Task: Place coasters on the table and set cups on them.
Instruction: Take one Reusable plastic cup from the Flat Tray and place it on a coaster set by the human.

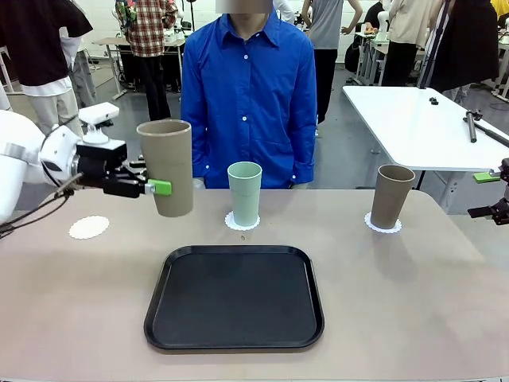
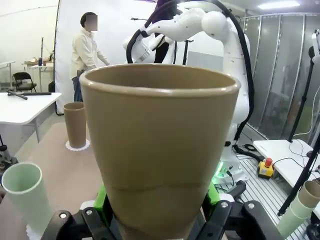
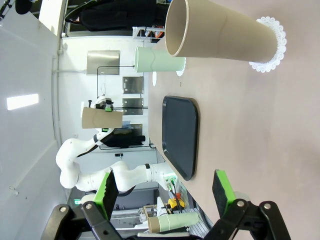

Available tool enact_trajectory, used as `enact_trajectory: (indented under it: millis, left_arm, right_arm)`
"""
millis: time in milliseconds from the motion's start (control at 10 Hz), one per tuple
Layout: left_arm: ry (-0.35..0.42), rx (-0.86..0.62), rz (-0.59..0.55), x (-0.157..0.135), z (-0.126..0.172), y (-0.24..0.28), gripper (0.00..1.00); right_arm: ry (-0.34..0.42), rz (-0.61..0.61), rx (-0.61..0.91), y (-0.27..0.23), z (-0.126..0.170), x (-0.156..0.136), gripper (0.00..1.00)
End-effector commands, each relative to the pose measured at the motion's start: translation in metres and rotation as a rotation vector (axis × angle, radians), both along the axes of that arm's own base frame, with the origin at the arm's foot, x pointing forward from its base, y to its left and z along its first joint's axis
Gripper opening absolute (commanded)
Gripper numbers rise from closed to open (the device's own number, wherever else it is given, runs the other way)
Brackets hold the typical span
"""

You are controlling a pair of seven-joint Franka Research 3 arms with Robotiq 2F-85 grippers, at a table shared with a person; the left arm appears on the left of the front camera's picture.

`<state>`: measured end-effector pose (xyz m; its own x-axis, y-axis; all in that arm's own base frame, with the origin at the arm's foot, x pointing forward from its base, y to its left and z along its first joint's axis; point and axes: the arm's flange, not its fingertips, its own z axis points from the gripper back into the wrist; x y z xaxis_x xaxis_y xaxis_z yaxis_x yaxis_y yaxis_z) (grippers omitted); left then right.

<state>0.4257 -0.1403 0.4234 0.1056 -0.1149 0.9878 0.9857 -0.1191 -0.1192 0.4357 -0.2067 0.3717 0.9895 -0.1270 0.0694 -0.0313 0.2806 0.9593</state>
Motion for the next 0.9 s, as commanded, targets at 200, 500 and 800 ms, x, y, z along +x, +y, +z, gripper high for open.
enact_trajectory:
  millis: [200,500,800]
  left_arm:
    - [0.000,0.000,0.000,0.000,0.000,0.000,0.69]
    - [0.011,0.005,0.002,-0.003,0.002,0.001,0.84]
    - [-0.014,0.009,0.107,0.062,-0.014,0.095,0.84]
  right_arm:
    - [0.000,0.001,0.001,0.000,0.000,-0.001,1.00]
    - [0.000,0.001,0.001,0.000,0.000,-0.001,1.00]
    - [0.000,0.001,0.001,0.000,0.000,-0.001,1.00]
